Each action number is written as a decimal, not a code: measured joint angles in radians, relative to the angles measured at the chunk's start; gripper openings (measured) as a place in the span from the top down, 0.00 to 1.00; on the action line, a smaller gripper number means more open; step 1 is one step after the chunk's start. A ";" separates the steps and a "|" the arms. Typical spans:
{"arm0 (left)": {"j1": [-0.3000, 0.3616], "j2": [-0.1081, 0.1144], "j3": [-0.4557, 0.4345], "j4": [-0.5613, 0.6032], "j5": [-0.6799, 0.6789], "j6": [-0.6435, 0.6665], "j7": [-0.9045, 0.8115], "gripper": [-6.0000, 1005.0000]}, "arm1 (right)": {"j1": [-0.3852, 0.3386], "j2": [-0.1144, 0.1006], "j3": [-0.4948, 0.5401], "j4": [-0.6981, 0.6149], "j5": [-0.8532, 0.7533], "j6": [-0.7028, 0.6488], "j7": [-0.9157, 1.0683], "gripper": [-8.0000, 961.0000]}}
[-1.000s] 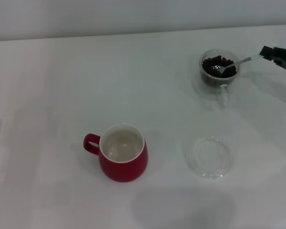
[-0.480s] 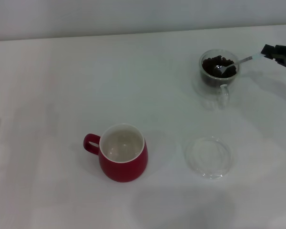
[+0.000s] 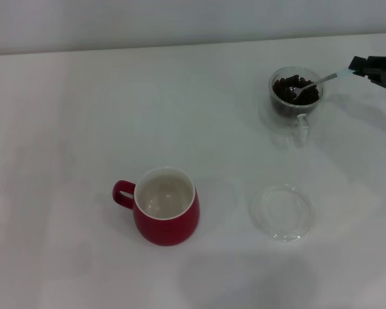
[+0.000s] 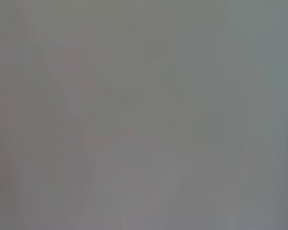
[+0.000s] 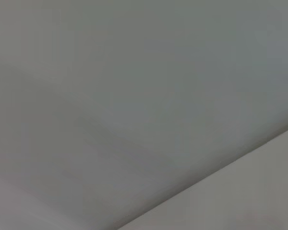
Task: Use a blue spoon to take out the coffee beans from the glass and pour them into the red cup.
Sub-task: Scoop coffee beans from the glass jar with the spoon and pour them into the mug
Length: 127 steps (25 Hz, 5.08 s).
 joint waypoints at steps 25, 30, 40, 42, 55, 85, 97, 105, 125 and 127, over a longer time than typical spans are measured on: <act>-0.011 0.001 -0.001 -0.009 -0.005 0.000 0.002 0.28 | 0.007 -0.020 0.000 0.000 -0.031 -0.019 0.097 0.84; -0.011 0.003 -0.002 -0.011 -0.014 0.000 0.001 0.28 | 0.010 -0.023 0.000 0.001 -0.044 -0.019 0.132 0.84; -0.008 0.003 -0.002 -0.012 -0.027 0.000 0.000 0.28 | 0.010 -0.024 0.009 0.015 -0.042 -0.005 0.162 0.84; -0.008 0.003 -0.002 -0.013 -0.027 0.000 0.000 0.28 | 0.010 -0.025 0.010 0.016 -0.039 -0.004 0.164 0.84; -0.008 0.005 -0.002 -0.024 -0.029 0.000 -0.001 0.28 | 0.006 -0.025 0.037 0.016 -0.034 -0.004 0.178 0.84; -0.009 0.008 -0.001 -0.038 -0.026 -0.004 -0.014 0.28 | -0.046 0.003 0.064 0.003 -0.039 -0.146 0.155 0.83; -0.012 0.008 -0.002 -0.040 -0.027 -0.014 -0.014 0.28 | -0.054 0.025 0.059 0.003 -0.042 -0.209 0.138 0.83; -0.014 0.008 -0.001 -0.040 -0.028 -0.016 -0.014 0.28 | -0.062 0.045 0.056 -0.019 -0.069 -0.221 0.132 0.83; -0.027 0.008 0.001 -0.040 -0.023 -0.028 -0.014 0.28 | -0.135 0.099 0.058 -0.150 -0.156 -0.218 0.131 0.83; -0.027 0.008 0.001 -0.040 -0.023 -0.031 -0.014 0.28 | -0.135 0.101 0.059 -0.155 -0.161 -0.218 0.131 0.83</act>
